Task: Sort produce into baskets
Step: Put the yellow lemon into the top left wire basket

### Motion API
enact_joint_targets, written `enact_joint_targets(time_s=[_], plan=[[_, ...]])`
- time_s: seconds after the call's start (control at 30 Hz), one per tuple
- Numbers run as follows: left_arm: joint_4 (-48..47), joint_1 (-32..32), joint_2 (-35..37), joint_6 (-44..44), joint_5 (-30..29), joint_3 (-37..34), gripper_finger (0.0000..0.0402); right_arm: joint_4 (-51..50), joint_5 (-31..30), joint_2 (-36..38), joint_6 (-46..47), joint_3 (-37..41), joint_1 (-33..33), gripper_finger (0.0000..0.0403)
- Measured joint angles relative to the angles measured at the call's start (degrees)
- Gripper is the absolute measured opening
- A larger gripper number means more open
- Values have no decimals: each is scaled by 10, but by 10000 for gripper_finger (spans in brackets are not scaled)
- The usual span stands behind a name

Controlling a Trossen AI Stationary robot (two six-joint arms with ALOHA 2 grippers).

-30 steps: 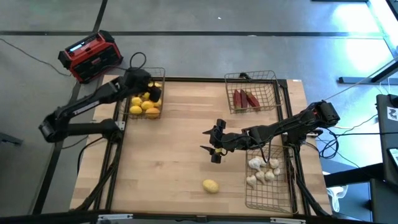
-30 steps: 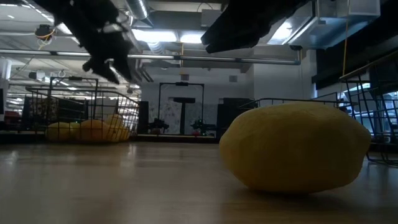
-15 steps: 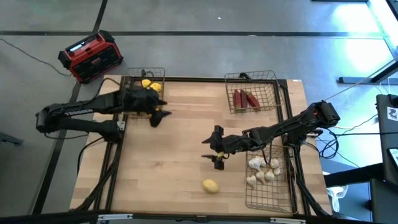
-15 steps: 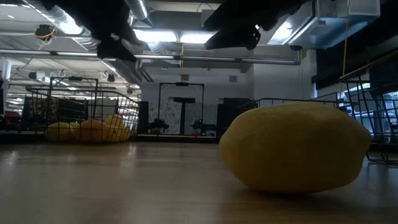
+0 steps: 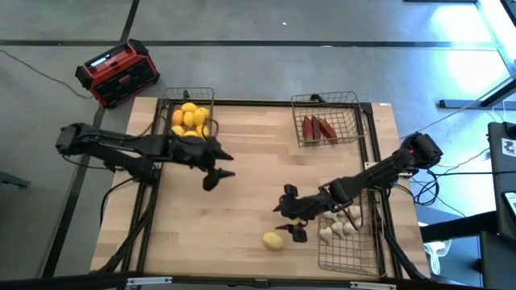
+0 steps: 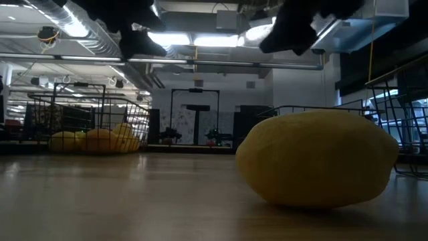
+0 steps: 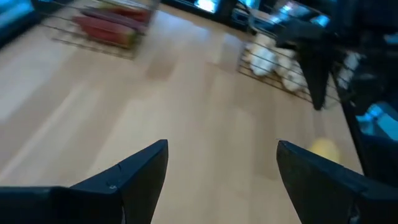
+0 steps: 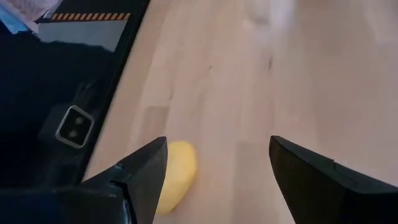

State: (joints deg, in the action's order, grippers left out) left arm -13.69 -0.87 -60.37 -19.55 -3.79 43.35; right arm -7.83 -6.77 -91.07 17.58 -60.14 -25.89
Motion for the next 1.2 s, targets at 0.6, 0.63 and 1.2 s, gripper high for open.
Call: enact_joint_targets(time_s=[0.6, 0.63, 1.2], plan=[[174, -123, -186, 8, -1, 0, 294, 77, 52, -122, 125, 0, -45, 278], [173, -123, -189, 4, 0, 0, 294, 84, 55, -128, 131, 0, -45, 278], [176, -125, -194, -1, -1, 0, 294, 39, 88, -153, 179, 0, -45, 278]])
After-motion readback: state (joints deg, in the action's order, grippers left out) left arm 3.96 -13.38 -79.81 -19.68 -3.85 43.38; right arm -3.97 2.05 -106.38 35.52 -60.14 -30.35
